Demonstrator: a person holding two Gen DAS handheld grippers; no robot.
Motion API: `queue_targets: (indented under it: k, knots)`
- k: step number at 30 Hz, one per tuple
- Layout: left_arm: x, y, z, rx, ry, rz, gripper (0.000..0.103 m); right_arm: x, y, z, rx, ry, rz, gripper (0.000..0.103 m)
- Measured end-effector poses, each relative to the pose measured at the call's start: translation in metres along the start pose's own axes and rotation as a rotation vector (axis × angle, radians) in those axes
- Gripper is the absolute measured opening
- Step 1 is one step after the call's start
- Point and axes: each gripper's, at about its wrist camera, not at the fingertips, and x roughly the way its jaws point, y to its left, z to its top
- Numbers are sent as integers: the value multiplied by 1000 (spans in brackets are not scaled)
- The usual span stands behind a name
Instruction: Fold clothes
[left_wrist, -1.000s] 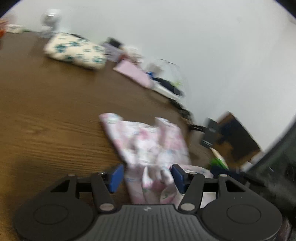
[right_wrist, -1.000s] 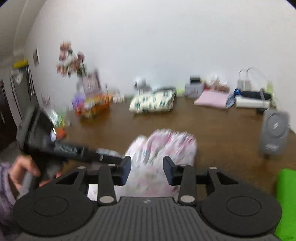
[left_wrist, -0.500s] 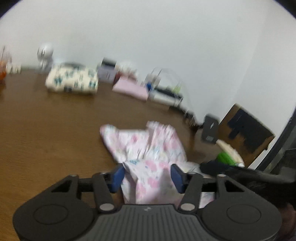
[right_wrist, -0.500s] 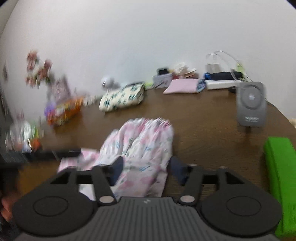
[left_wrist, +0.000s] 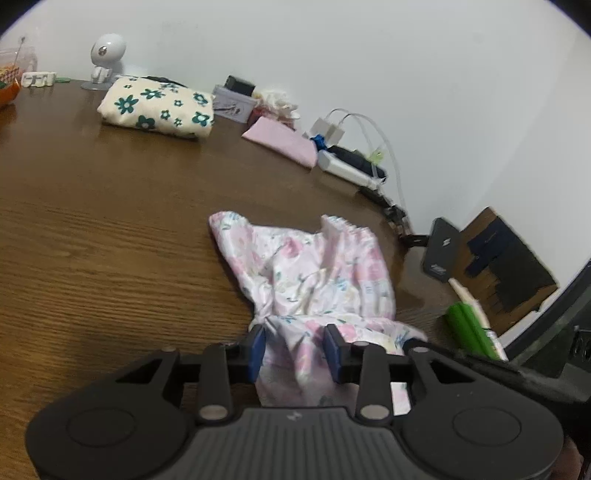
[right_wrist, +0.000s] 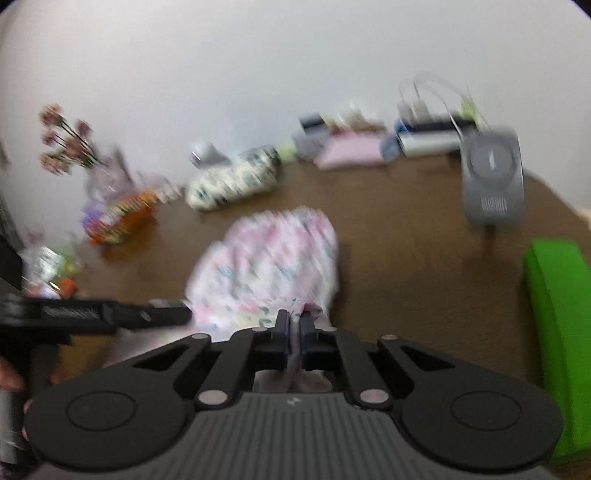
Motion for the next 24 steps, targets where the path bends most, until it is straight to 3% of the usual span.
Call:
queue_targets:
  k: [1, 3, 5, 8, 11, 15, 18, 24]
  knots:
    - [1, 0, 0, 3, -2, 3, 37, 1, 1, -1, -8, -6, -19, 13]
    - [-5, 2, 0, 6, -14, 3, 40, -2, 3, -1, -24, -33, -62, 34]
    - [-15, 2, 2, 12, -37, 15, 42, -14, 5, 3, -46, -78, -99, 37]
    - [-41, -6, 4, 52, -122, 77, 41, -38, 11, 10, -82, -156, -76, 37]
    - [-52, -30, 2, 143, -162, 61, 40, -45, 24, 15, -132, -141, 20, 26]
    - [-25, -49, -9, 252, -90, 81, 15, -15, 39, 7, -193, -50, -3, 19]
    - [-5, -43, -15, 251, -40, 97, 13, 4, 39, -3, -221, 6, -46, 19]
    - [5, -24, -14, 203, -12, 56, 13, 13, 37, -9, -247, 20, -69, 18]
